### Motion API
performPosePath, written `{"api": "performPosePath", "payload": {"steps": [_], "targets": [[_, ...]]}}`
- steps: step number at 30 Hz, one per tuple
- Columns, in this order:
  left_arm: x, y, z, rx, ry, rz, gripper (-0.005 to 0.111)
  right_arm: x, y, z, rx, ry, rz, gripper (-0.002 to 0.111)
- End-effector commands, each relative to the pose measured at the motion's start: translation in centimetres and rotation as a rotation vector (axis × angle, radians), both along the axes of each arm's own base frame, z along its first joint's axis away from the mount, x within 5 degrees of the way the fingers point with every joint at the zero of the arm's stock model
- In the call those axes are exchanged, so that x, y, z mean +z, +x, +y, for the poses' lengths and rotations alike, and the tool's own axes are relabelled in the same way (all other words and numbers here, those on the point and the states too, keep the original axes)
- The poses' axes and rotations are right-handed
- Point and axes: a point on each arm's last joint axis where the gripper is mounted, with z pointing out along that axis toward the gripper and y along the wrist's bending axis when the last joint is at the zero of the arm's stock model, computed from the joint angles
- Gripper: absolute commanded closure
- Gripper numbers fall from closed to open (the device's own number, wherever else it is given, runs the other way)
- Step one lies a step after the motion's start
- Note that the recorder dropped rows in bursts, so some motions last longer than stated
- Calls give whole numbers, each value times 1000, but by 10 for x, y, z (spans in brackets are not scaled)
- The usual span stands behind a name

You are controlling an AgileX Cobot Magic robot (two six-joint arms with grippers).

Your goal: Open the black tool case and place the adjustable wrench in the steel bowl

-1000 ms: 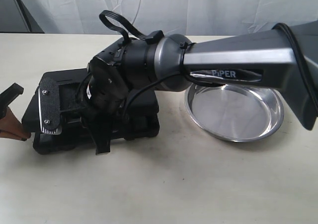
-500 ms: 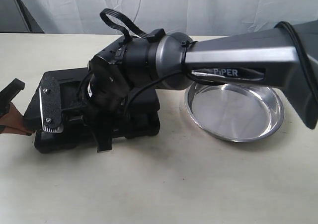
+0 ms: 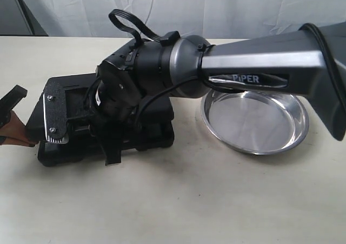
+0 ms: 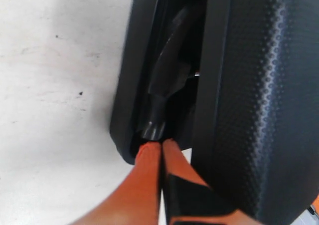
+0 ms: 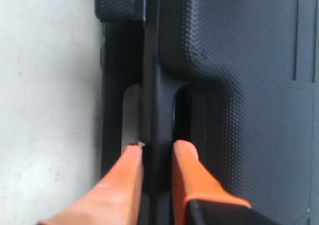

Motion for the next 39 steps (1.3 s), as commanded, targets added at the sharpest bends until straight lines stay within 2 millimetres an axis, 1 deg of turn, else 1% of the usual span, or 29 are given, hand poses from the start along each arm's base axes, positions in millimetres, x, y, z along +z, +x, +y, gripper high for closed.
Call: {"api": "performPosePath", "payload": {"steps": [1, 3, 6, 10, 11, 13, 14, 15, 17, 25, 32, 35, 39], "targets": [[5, 4, -4, 29, -63, -41, 107, 14, 2, 2, -9, 66, -40, 68], [6, 4, -4, 30, -68, -46, 107, 18, 2, 1, -9, 72, -45, 57], [6, 4, -4, 28, -67, -47, 107, 25, 1, 0, -6, 80, -56, 63], [6, 5, -4, 27, -66, -51, 107, 45, -4, -8, -1, 62, -60, 66], [6, 5, -4, 27, -67, -53, 107, 47, -6, -11, -1, 43, -47, 69], [6, 5, -4, 28, -68, -54, 107, 46, -10, -18, -18, -25, 11, 89], [6, 5, -4, 29, -67, -55, 107, 44, -13, -22, -19, -75, 46, 105], [6, 5, -4, 28, -67, -58, 107, 41, -15, -23, -28, -95, 74, 108], [6, 6, -4, 27, -70, -66, 107, 35, -16, -23, -33, -108, 104, 108], [6, 6, -4, 26, -71, -70, 107, 10, -11, -14, -38, -108, 120, 108], [6, 6, -4, 24, -70, -71, 107, -8, -4, -5, -39, -65, 90, 108], [6, 6, -4, 24, -70, -71, 107, -12, -3, -3, -40, -57, 84, 108], [6, 6, -4, 24, -70, -71, 107, -13, -1, -1, -36, -45, 65, 108]]}}
